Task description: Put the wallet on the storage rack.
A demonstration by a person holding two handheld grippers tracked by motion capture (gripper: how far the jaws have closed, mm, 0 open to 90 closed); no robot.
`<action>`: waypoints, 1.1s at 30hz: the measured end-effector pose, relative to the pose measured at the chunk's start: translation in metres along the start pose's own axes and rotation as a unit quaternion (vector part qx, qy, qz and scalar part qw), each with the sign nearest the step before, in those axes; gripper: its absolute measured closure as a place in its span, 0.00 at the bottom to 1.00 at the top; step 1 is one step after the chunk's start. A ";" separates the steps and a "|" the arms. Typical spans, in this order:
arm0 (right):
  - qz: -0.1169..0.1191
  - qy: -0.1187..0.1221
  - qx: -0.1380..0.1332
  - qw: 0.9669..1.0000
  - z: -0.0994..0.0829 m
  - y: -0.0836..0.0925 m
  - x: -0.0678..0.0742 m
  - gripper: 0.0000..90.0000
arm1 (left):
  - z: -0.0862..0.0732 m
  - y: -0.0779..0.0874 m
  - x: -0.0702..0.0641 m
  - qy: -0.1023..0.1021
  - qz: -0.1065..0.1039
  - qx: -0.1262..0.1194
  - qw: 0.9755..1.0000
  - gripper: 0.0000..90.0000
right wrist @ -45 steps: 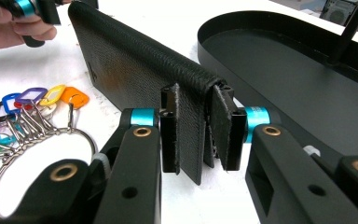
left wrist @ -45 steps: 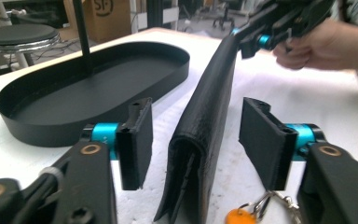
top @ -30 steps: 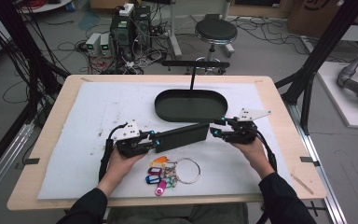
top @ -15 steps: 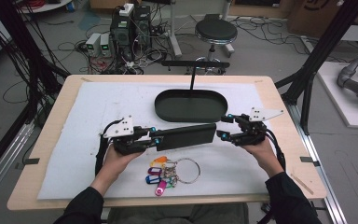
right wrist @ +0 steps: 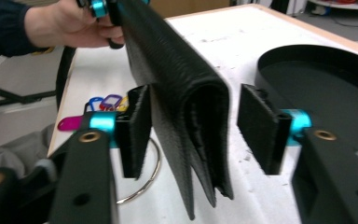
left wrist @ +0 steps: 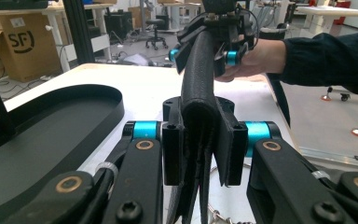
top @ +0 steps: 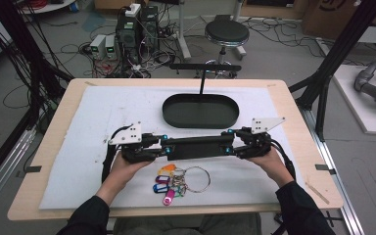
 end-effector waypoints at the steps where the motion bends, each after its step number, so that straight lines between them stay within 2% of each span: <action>1: 0.005 0.003 0.002 1.000 0.000 -0.001 0.001 0.63 | 0.000 0.000 0.000 -0.001 0.000 0.001 1.000 0.83; 3: 0.008 0.014 0.005 1.000 0.000 -0.001 0.003 0.72 | 0.000 0.000 0.000 -0.002 0.003 0.001 1.000 0.83; 6: 0.022 0.018 -0.002 1.000 0.001 0.001 0.003 0.81 | 0.000 0.000 0.001 0.000 0.008 -0.004 1.000 0.82; 10: 0.023 0.025 -0.012 0.999 0.003 0.003 0.005 0.84 | 0.001 0.000 0.001 -0.004 0.023 -0.011 1.000 0.78; 13: 0.016 0.030 -0.013 0.999 0.004 0.004 0.005 0.84 | 0.003 0.003 0.004 -0.005 0.047 -0.017 0.999 0.68; 19: -0.025 0.032 -0.030 0.999 0.005 0.010 -0.003 0.84 | 0.005 0.012 0.007 0.007 0.089 -0.023 0.996 0.48; 22: -0.052 0.027 -0.042 0.997 0.006 0.015 -0.008 0.84 | 0.007 0.018 0.005 0.004 0.105 -0.021 0.994 0.43; 27: -0.096 0.022 -0.058 0.993 0.011 0.020 -0.022 0.84 | 0.009 0.028 0.002 0.006 0.122 -0.013 0.992 0.40; 33: -0.122 0.022 -0.056 0.991 0.016 0.019 -0.036 0.84 | 0.007 0.040 -0.005 0.011 0.135 0.001 0.991 0.39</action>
Point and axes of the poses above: each handheld gripper's, and its own axes: y roughly backward along the jaws, z roughly out of its top, x roughly to its left, the point moved 2 cm from there along -y, roughly forward along the jaws, and after that the axes turned 12 degrees about -x, right-handed, at the moved point
